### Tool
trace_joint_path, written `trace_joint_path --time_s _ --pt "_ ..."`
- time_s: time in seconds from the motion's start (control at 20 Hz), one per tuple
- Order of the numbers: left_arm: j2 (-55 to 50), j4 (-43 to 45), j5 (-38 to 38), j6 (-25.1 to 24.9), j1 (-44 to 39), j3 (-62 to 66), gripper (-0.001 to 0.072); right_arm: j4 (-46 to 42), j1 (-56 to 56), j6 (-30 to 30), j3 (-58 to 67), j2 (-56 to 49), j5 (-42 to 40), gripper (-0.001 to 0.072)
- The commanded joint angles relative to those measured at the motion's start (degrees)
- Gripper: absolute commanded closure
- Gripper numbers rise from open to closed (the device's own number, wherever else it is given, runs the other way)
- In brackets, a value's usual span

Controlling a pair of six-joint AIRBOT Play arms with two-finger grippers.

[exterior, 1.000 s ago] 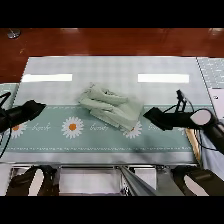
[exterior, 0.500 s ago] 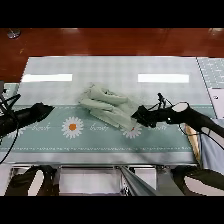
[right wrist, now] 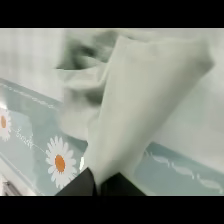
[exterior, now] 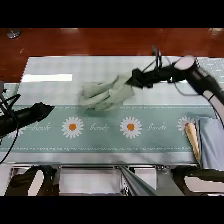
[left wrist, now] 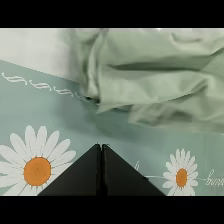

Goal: Fold the shirts.

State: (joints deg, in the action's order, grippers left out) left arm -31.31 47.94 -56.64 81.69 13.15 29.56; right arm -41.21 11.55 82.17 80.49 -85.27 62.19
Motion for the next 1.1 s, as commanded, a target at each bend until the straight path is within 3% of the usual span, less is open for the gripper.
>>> trace_joint_path --time_s 0.0,0.2,0.45,0.75,1.05 --pt "0.0 0.0 0.1 0.0 0.0 0.0 0.0679 -13.6 -0.8 7.3 22.4 -0.3 12.1 0.0687" --pt "0.0 0.0 0.1 0.0 0.0 0.0 0.0678 -21.3 -5.9 11.2 39.5 0.0 22.3 0.0687" --pt "0.0 0.0 0.3 0.0 0.0 0.0 0.0678 -27.9 -20.5 15.0 39.8 5.7 29.4 0.0687" --pt "0.0 0.0 3.8 0.0 0.0 0.0 0.0678 -37.5 -41.3 18.3 24.0 17.6 42.4 0.0687" --pt "0.0 0.0 12.4 -0.2 -0.1 0.0 0.0679 -43.5 -58.8 15.7 1.1 37.4 44.1 0.0687"
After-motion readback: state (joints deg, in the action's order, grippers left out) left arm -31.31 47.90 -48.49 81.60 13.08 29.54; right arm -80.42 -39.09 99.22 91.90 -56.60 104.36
